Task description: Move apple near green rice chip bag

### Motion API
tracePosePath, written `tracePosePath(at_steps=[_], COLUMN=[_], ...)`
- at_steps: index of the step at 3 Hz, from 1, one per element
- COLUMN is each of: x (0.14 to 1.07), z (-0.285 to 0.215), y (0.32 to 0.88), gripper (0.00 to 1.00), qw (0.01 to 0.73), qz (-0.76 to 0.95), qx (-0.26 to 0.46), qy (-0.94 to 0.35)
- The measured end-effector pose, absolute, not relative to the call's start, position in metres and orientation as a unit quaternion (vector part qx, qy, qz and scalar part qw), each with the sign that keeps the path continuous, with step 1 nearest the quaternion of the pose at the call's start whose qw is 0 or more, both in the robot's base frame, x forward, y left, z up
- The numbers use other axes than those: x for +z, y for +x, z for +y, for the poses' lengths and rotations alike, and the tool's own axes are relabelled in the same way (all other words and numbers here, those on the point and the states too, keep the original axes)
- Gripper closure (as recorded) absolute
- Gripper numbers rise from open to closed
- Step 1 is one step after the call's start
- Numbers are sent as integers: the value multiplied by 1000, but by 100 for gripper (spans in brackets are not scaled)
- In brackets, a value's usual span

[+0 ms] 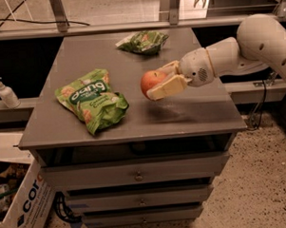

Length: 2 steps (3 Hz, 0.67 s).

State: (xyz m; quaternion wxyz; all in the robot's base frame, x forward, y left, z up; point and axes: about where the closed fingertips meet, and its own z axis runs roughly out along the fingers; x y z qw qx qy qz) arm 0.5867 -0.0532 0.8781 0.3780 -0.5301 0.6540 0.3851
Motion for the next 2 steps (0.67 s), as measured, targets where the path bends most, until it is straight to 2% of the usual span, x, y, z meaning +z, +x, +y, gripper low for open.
tracePosePath(at_steps=[2], x=[856], z=[-21], y=[568], gripper=[100], qw=[350], qz=[635], qx=[412], qy=[-551])
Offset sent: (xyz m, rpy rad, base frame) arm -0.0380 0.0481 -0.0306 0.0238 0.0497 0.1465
